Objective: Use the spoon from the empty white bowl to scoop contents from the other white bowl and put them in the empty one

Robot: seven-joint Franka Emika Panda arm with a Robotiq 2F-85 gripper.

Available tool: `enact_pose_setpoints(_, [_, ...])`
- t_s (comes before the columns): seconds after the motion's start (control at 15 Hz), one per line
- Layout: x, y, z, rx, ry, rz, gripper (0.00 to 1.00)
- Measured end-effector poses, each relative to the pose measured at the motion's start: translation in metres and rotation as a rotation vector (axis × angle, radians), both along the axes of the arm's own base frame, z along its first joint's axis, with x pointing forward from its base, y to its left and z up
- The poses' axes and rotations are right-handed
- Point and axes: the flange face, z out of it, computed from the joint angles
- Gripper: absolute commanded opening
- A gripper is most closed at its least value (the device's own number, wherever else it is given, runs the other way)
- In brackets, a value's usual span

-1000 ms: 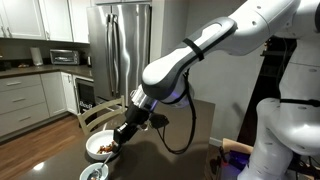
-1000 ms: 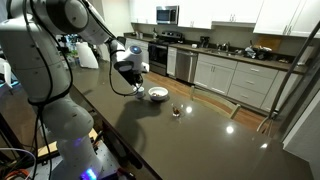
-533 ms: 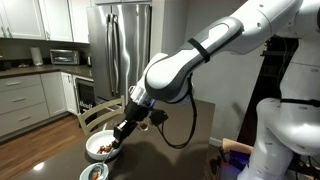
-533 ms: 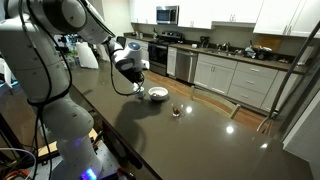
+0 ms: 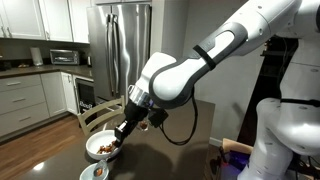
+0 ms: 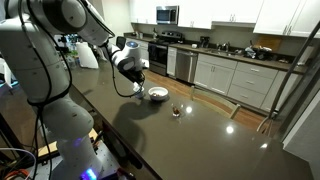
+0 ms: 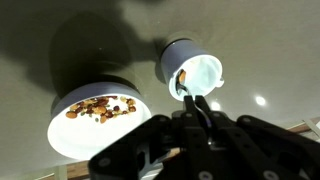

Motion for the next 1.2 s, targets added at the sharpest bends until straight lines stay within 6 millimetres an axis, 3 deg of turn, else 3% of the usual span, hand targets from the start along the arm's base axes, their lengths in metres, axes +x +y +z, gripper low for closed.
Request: enact_pose_setpoints(1.2, [-0.002, 0.014, 0.014, -0.045, -0.070, 0.056, 0.02])
